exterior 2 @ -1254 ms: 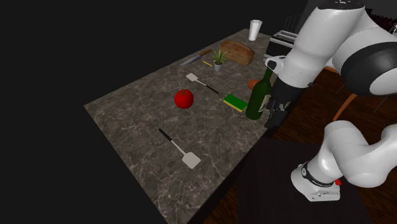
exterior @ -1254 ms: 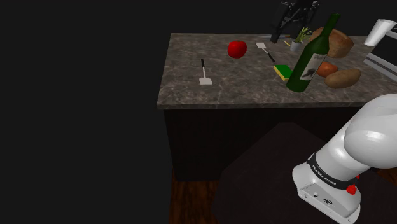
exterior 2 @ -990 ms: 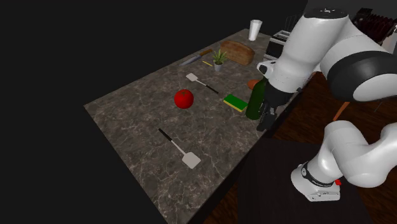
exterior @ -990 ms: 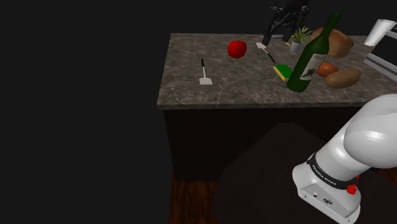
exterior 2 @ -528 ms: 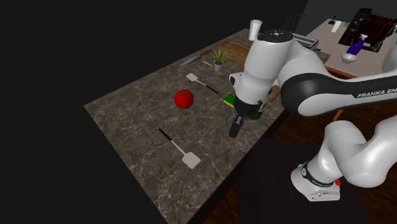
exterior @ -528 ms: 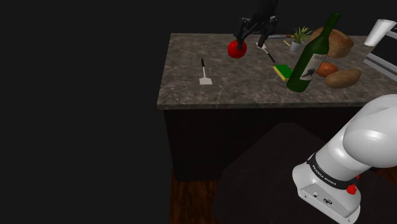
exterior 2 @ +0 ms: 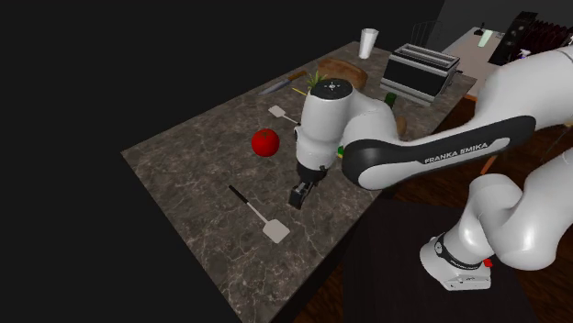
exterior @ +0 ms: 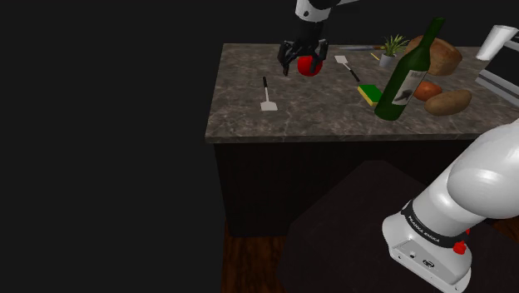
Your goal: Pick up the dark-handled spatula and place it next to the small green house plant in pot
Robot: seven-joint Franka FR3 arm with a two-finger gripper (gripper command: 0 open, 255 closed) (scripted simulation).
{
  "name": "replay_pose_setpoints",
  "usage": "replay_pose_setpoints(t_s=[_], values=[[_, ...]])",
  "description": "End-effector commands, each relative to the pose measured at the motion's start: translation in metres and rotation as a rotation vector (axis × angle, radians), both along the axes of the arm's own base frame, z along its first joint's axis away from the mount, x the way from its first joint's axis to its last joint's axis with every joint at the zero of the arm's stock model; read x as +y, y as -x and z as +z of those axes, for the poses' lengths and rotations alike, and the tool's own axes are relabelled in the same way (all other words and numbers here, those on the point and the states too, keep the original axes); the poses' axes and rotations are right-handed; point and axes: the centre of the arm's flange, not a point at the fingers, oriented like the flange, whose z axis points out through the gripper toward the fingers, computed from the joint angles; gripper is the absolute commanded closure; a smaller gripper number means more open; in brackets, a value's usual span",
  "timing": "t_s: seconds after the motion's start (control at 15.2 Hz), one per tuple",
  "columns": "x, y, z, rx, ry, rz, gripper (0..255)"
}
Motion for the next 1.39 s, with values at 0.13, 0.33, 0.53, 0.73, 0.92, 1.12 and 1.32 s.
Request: replay_pose_setpoints(t_s=[0.13,0.33,0.53,0.73,0.92,1.12,1.32], values=[[0.000,-0.047,-0.025,0.003,0.002,-0.058,0],[-0.002,-0.081,-0.045,0.006,0.003,-0.101,0],[-0.006,-0.115,-0.066,0.009,0.004,-0.144,0],[-0.010,-0.149,-0.087,0.012,0.006,-0.186,0],[-0.015,-0.173,-0.102,0.014,0.007,-0.217,0],[-0.015,-0.174,-0.118,0.014,0.007,-0.217,0],[-0.016,-0.174,-0.134,0.014,0.007,-0.217,0]])
